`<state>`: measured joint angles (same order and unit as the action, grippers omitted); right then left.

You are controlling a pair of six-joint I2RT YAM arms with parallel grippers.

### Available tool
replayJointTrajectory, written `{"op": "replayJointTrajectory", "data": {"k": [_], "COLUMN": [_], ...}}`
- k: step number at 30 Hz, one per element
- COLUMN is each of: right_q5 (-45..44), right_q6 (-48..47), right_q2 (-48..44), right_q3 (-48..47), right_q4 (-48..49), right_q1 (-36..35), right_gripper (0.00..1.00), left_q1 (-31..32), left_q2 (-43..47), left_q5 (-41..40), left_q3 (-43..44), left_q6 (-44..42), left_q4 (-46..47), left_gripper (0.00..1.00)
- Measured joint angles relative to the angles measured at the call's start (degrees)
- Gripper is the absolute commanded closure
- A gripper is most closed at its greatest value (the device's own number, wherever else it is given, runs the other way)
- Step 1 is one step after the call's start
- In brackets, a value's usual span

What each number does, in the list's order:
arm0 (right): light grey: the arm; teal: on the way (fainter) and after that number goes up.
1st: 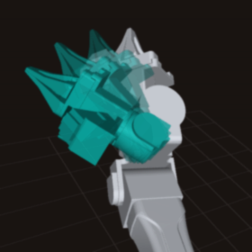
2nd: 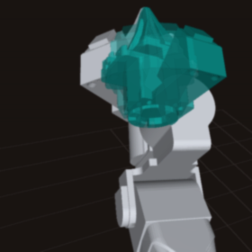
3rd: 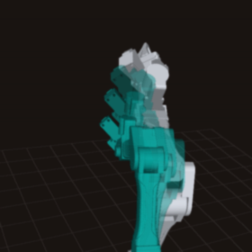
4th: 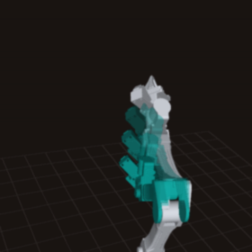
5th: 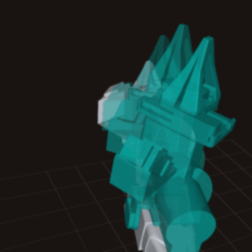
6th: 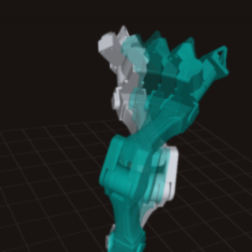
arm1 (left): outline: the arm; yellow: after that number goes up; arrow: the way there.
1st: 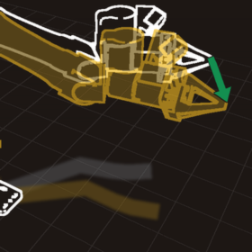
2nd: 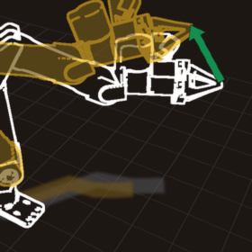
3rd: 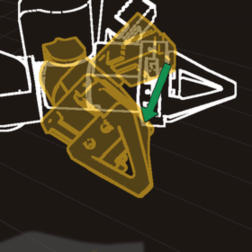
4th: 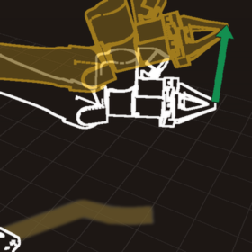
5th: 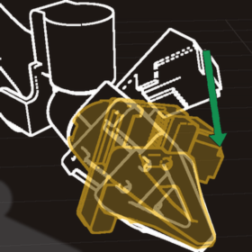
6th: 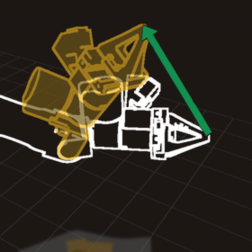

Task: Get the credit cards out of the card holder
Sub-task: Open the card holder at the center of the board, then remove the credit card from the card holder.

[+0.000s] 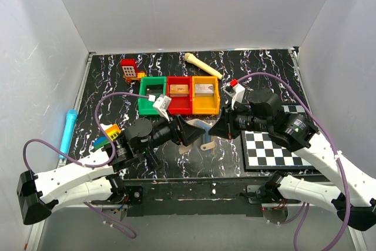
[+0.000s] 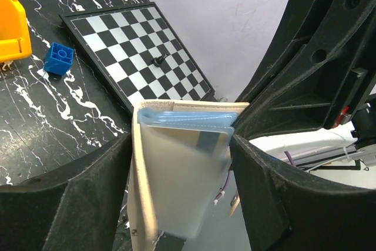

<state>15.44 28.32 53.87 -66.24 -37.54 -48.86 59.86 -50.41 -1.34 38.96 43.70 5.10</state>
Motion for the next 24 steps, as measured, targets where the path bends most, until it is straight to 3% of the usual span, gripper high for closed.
{"op": "replayJointTrajectory", "data": {"k": [4,7,9,13,24], "right_q5": [-0.3,-0.3,-0.3,-0.3,-0.6], "right_q6": [0.0,0.0,0.0,0.0,0.0], "right_q2": [-0.2,-0.4,-0.5,-0.5,-0.5], "right_q3": [0.0,0.0,0.0,0.0,0.0], "right_q4": [0.0,0.0,0.1,0.3,0.3], "right_q1": [0.0,0.0,0.0,0.0,0.0], "right_gripper": [0.99,0.99,0.99,0.99,0.99], "left_q1": [0.0,0.0,0.0,0.0,0.0], "left_q2": [0.5,1.3,1.9,2.5,2.5], "left_q5": [-0.5,-0.8,-1.0,-1.2,-1.2], "left_q3": [0.0,0.0,0.0,0.0,0.0], "left_q6": [-0.2,-0.5,-0.6,-0.7,-0.7], "left_q4": [-0.6,-1.1,-1.3,-1.7,-2.1], "left_gripper": [0.49,0.51,0.49,0.34,0.28]}}
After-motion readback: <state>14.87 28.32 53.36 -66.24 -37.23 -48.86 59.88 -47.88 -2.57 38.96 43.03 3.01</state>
